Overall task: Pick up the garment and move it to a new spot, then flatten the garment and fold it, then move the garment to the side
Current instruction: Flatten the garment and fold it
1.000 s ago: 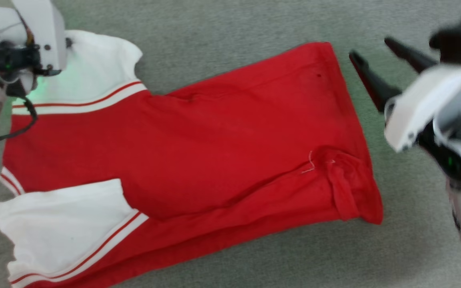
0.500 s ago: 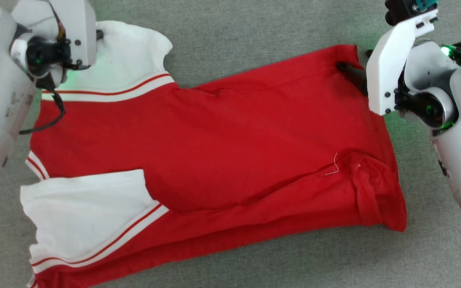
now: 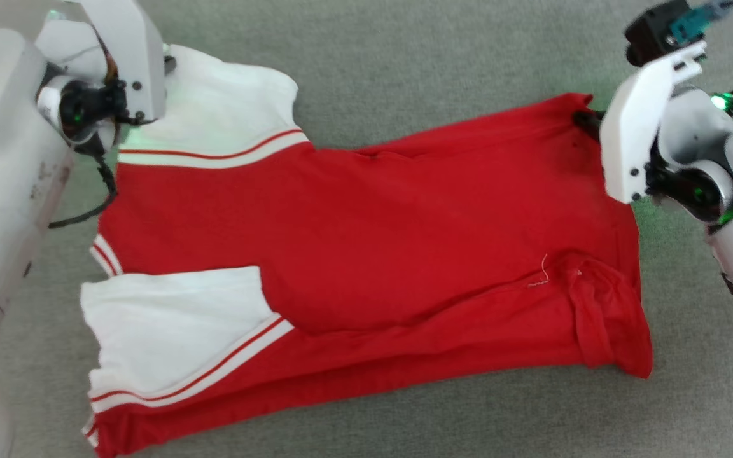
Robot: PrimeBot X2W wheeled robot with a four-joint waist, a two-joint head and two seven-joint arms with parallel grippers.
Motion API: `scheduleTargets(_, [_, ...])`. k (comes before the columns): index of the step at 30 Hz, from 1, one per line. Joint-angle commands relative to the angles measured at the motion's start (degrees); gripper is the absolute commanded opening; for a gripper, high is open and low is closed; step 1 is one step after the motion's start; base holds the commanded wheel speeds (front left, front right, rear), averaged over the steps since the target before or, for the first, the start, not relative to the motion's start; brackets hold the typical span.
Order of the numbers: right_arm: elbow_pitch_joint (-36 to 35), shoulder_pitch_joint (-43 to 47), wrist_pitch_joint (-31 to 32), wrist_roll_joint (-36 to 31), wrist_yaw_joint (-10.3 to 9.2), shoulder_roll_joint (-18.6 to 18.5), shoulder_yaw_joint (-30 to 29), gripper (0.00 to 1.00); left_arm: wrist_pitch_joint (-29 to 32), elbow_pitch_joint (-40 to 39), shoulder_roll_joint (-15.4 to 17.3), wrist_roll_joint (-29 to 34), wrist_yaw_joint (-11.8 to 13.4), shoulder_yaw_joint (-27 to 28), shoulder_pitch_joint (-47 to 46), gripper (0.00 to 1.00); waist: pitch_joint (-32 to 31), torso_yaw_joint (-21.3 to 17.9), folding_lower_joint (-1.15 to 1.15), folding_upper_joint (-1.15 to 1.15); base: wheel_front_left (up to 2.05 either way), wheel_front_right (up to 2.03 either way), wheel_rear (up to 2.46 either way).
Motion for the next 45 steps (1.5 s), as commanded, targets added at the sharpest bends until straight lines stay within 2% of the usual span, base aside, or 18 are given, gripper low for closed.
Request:
scheduleTargets(1, [-0.7, 1.1, -1.2, 0.6, -0.07, -1.4, 0.5, 0.0, 0.1, -0.6, 0.0, -0.2, -0.3, -0.3, 0.4, 0.0, -3.2, 2.4, 0.0, 0.0, 0.0, 0.0, 0.0])
scheduleTargets(7, [-5.2, 6.0, -3.8, 2.7, -0.07, -6.7, 2.4, 0.0, 0.6, -4.6, 1.3, -0.6, -0.6, -1.4, 1.9, 0.0, -8.2, 5.4, 0.0, 0.0, 0.0, 0.0, 0.0])
scheduleTargets(14, [-11.4, 14.6, -4.0, 5.0, -0.07, -12.2, 2.1, 0.0, 2.8, -13.7, 5.6, -1.2, -0.2, -3.1, 6.7, 0.0, -13.7, 8.4, 0.0, 0.0, 0.0, 0.0, 0.0])
scheduleTargets(17, [-13.9, 19.1, -3.5, 6.0, -0.07, -13.7, 1.0, 0.0, 4.5, -19.4, 8.4, -2.3, 2.0, -3.5, 10.1, 0.0, -15.6, 9.2, 0.0, 0.0, 0.0, 0.0, 0.0])
scheduleTargets(21, [-16.4, 25.0, -2.3, 7.0, -0.07, -15.2, -1.2, 0.0, 6.1, -30.0, 13.0, -3.8, 6.9, -4.0, 15.9, 0.0, -17.3, 9.9, 0.0, 0.0, 0.0, 0.0, 0.0])
scheduleTargets(22, [-16.4, 25.0, -2.3, 7.0, -0.07, -15.2, -1.2, 0.0, 6.1, -30.0, 13.0, -3.8, 6.9, -4.0, 15.9, 0.0, -17.3, 9.9, 0.0, 0.0, 0.0, 0.0, 0.0])
scheduleTargets(28, [-19.1, 33.2, 0.6, 6.5, -0.07, -16.2, -4.4, 0.0, 5.8, -46.5, 19.8, -7.1, 15.5, -4.8, 26.4, 0.0, -18.5, 10.3, 0.0, 0.0, 0.0, 0.0, 0.0])
scheduleTargets(31, [-19.7, 35.6, 2.0, 6.1, -0.07, -15.2, -5.4, 0.0, 4.5, -50.5, 21.4, -8.6, 18.0, -5.2, 31.1, 0.0, -18.6, 9.9, 0.0, 0.0, 0.0, 0.0, 0.0])
scheduleTargets(33, [-19.6, 36.5, 2.7, 5.6, -0.07, -14.3, -5.7, 0.0, 3.9, -51.1, 21.3, -9.7, 18.7, -5.8, 33.9, 0.0, -18.7, 9.6, 0.0, 0.0, 0.0, 0.0, 0.0])
scheduleTargets(35, [-19.0, 36.8, 3.1, 5.0, -0.07, -13.2, -6.0, 0.0, 3.1, -50.2, 20.7, -10.5, 18.5, -6.1, 35.6, 0.11, -18.8, 9.2, 0.0, 0.0, 0.0, 0.0, 0.0])
scheduleTargets(39, [-17.3, 36.1, 3.8, 3.8, -0.07, -11.1, -6.0, 0.0, 2.1, -45.7, 18.2, -11.7, 17.1, -6.3, 37.5, 0.21, -19.3, 8.8, 0.0, 0.0, 0.0, 0.0, 0.0])
scheduleTargets(40, [-16.9, 35.7, 4.0, 3.6, -0.07, -10.6, -5.9, 0.0, 1.9, -44.6, 17.6, -11.7, 16.5, -6.3, 37.5, 0.31, -19.4, 8.7, 0.0, 0.0, 0.0, 0.0, 0.0])
scheduleTargets(41, [-16.5, 35.5, 4.1, 3.4, -0.07, -10.2, -5.9, 0.05, 1.5, -43.2, 16.9, -11.8, 16.1, -6.0, 37.2, 0.52, -19.7, 8.7, 0.0, 0.0, 0.0, 0.0, 0.0])
scheduleTargets(42, [-16.2, 35.2, 4.3, 3.4, -0.07, -9.8, -5.9, 0.18, 1.1, -42.1, 16.4, -11.7, 15.5, -5.9, 36.8, 0.93, -19.9, 8.7, 0.0, 0.0, 0.0, 0.0, 0.0])
scheduleTargets(43, [-15.9, 35.1, 4.4, 3.2, -0.07, -9.5, -5.9, 0.34, 1.0, -41.0, 16.0, -11.8, 15.2, -5.8, 36.6, 1.0, -20.1, 8.7, 0.0, 0.0, 0.0, 0.0, 0.0])
scheduleTargets(44, [-15.6, 34.9, 4.8, 3.1, -0.07, -9.3, -6.0, 0.5, 1.0, -40.1, 15.6, -11.9, 14.7, -5.7, 36.3, 1.0, -20.4, 8.8, 0.0, 0.0, 0.0, 0.0, 0.0])
scheduleTargets(45, [-15.5, 34.7, 4.8, 3.0, -0.07, -9.1, -6.0, 0.93, 0.8, -39.3, 15.3, -11.6, 14.4, -5.7, 35.9, 1.0, -20.7, 8.8, 0.0, 0.0, 0.0, 0.0, 0.0])
